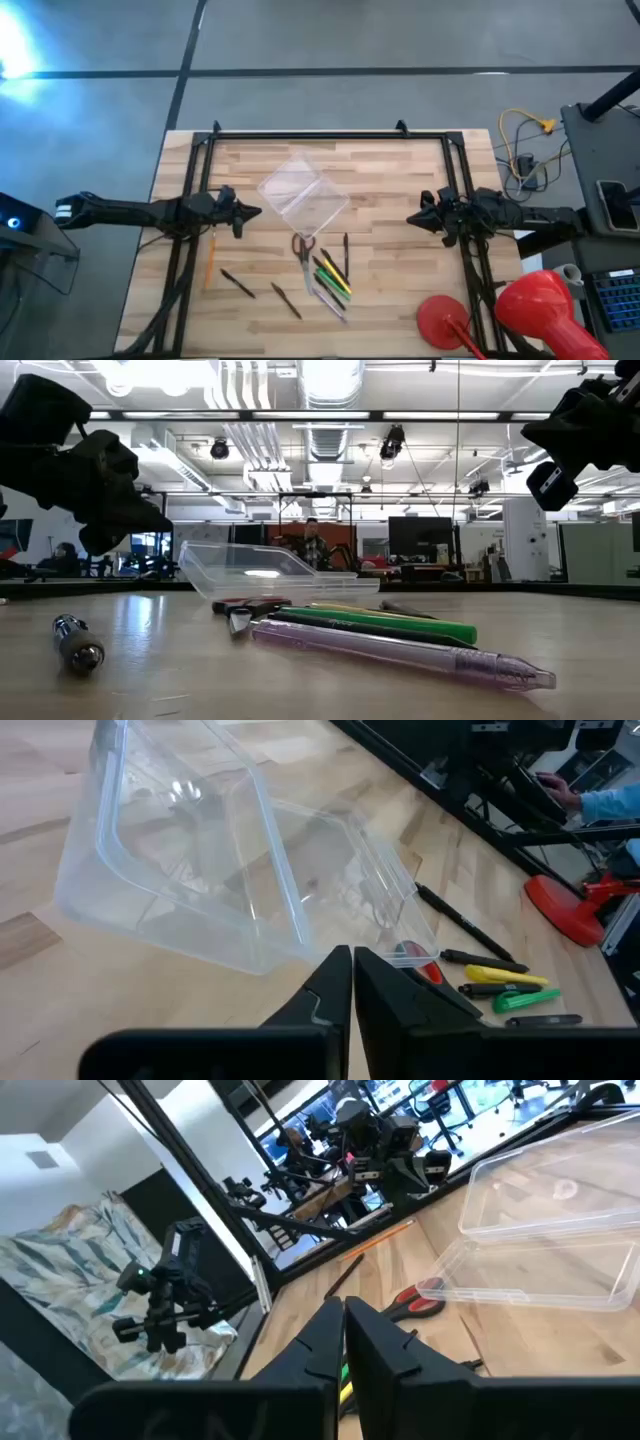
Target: Pick & place school supplies into a supply box
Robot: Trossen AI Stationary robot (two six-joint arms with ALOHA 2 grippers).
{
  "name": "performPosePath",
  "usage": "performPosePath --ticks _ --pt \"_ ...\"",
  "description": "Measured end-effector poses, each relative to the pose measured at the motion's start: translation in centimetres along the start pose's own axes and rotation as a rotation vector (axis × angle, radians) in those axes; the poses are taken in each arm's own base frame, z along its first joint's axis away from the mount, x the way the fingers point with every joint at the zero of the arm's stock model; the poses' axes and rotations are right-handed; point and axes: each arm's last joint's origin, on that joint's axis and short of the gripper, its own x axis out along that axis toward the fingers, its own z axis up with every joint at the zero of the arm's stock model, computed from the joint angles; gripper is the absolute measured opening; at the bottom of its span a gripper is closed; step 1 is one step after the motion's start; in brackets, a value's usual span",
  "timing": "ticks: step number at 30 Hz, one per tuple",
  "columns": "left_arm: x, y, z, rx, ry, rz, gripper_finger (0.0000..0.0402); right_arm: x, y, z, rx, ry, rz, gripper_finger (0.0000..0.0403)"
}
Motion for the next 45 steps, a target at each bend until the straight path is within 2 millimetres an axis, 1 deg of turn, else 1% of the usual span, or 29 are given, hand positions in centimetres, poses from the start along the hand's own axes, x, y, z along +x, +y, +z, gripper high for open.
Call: performPosePath --ticks 37,39,43,45 --pt "0.0 0.0 0.0 0.0 0.0 0.0 0.0 0.0 0.01 0.01 0.0 -0.001 0.0 0.0009" --pt "0.0 0.0 0.0 0.0 0.0 0.0 0.0 0.0 -0.06 0.04 0.002 -0.014 -0.02 0.0009" --pt "0.0 0.0 0.01 0.0 0.0 0.0 0.0 0.17 -0.07 -0.17 0.15 0.027 -0.008 0.0009" --pt "0.0 0.0 0.01 0.0 0.0 0.0 0.0 0.55 -0.35 -0.62 0.132 0.083 -0.04 0.0009"
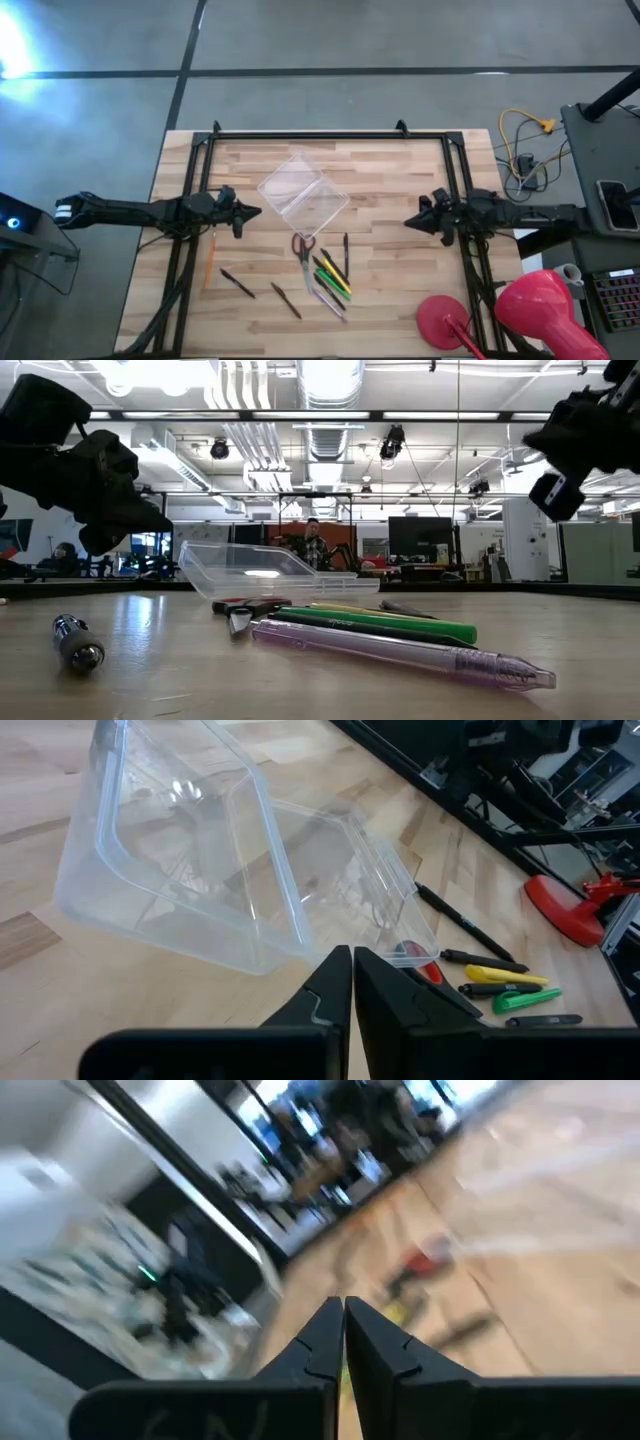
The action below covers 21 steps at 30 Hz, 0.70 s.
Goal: Pick & place school supplies into a supply box
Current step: Put the black scissors into the transparent supply box
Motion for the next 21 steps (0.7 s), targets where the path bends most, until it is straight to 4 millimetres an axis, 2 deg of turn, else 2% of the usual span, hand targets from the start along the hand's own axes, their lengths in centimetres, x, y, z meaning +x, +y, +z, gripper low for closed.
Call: performPosePath --ticks 5,9,12,15,19,21 --pt "0.0 0.0 0.0 0.0 -0.001 -0.001 0.0 1.3 -0.7 -0.6 -0.062 0.103 -0.054 0.0009" --pt "0.0 0.0 0.0 0.0 -0.001 0.0 0.0 2.4 -0.4 -0.3 -0.027 0.129 0.054 0.0009" --pt "0.0 0.0 0.0 0.0 -0.001 0.0 0.0 3.4 -0.2 0.1 -0.029 0.167 0.063 0.0009" --pt "0.0 0.0 0.0 0.0 0.0 0.0 0.0 4.7 0.2 0.5 -0.127 0.275 0.088 0.0009" --pt "0.0 0.0 0.0 0.0 0.0 0.0 0.0 6.8 0.7 1.0 -0.365 0.345 0.126 0.0009" --pt "0.0 0.0 0.0 0.0 -0.001 0.0 0.0 8.2 1.5 2.0 -0.383 0.344 0.143 0.0009"
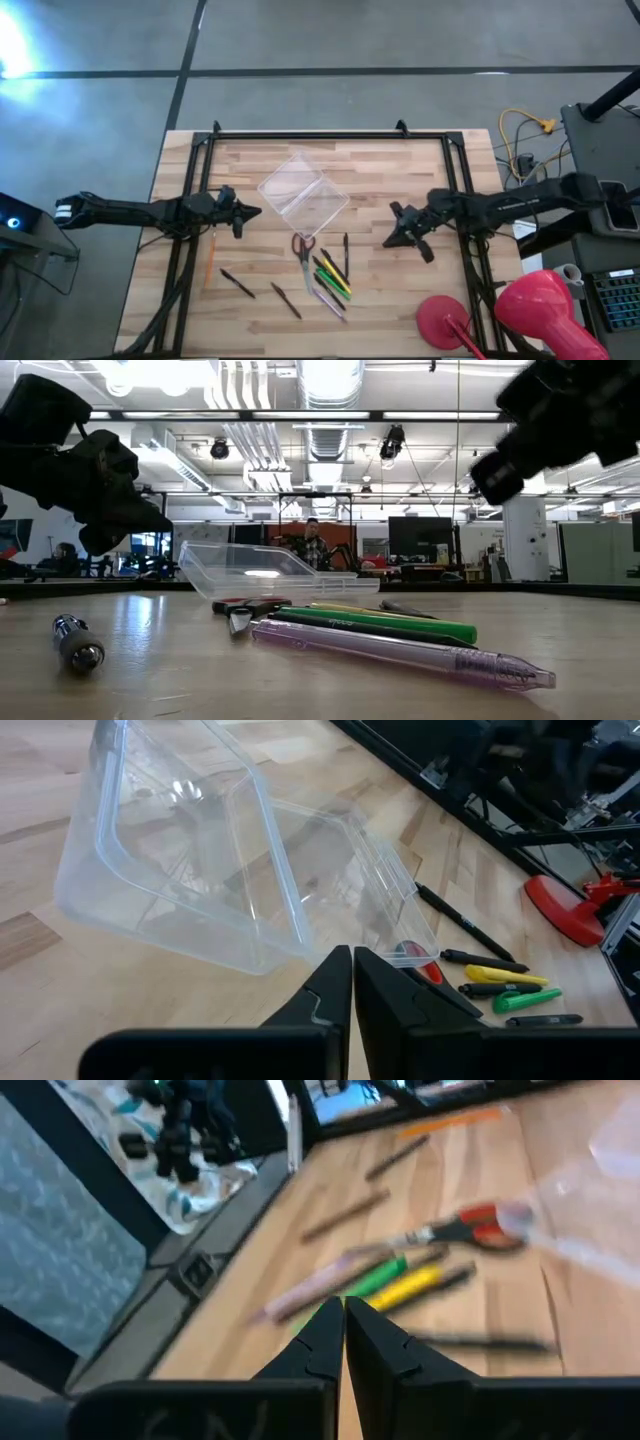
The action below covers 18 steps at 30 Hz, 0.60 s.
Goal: Pick & place school supplies into a supply box
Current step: Put the black scissors into the transparent supply box
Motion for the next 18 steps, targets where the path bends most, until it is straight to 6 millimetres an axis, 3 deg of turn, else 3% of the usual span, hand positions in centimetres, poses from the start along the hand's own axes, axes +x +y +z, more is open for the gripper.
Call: performPosePath --ticks 8,10,14,18 --pt "0.0 0.0 0.0 0.0 0.0 0.0 0.0 4.9 -0.8 5.7 0.071 0.084 -0.086 0.0009" --pt "0.0 0.0 0.0 0.0 0.0 0.0 0.0 6.5 -1.5 6.0 0.11 0.163 -0.104 0.0009" --pt "0.0 0.0 0.0 0.0 0.001 0.0 0.0 10.1 -3.0 5.5 0.295 0.362 0.027 0.0009" --pt "0.0 0.0 0.0 0.0 0.001 0.0 0.0 12.7 -4.5 4.3 0.369 0.459 -0.099 0.0009"
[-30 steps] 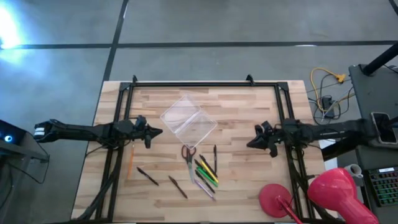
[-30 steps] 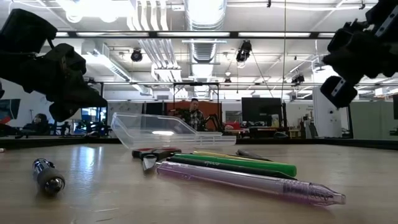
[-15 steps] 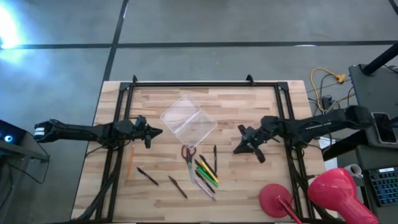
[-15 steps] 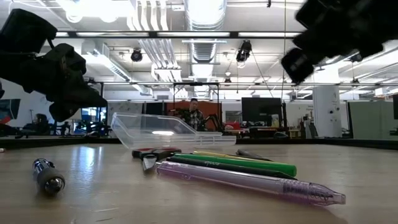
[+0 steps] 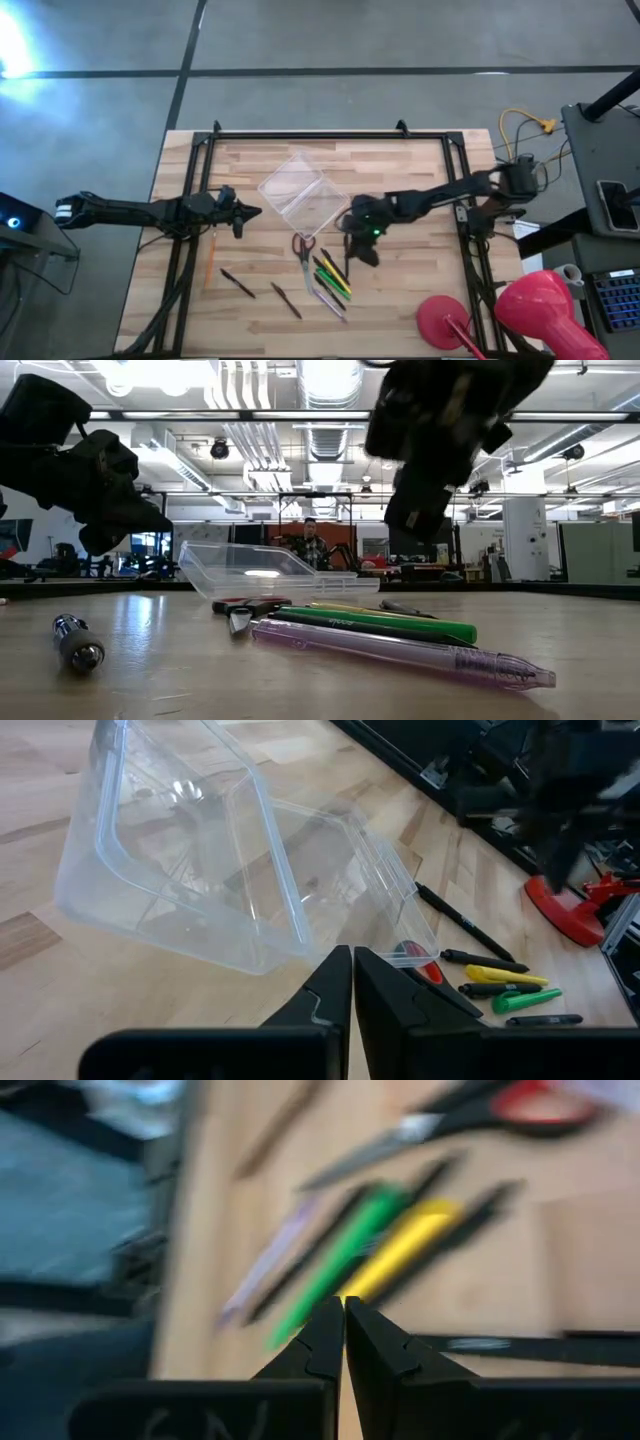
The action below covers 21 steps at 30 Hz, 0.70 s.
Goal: Pick & place school supplies into a supply box
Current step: Put the black scissors into the transparent supply box
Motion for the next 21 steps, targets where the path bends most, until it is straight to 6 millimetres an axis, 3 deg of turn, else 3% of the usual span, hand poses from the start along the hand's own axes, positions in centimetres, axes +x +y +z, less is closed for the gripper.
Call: performPosePath --ticks 7,14,21 --pt "0.0 0.0 0.0 0.0 0.0 0.0 0.0 1.3 -0.3 1.6 0.09 -0.076 -0.354 0.0009" --pt "0.0 0.0 0.0 0.0 -0.001 0.0 0.0 3.5 0.9 5.4 0.296 -0.254 -0.31 0.0009" --pt "0.0 0.0 0.0 0.0 -0.002 -0.001 0.0 8.1 1.0 6.9 0.447 -0.134 -0.325 0.0014"
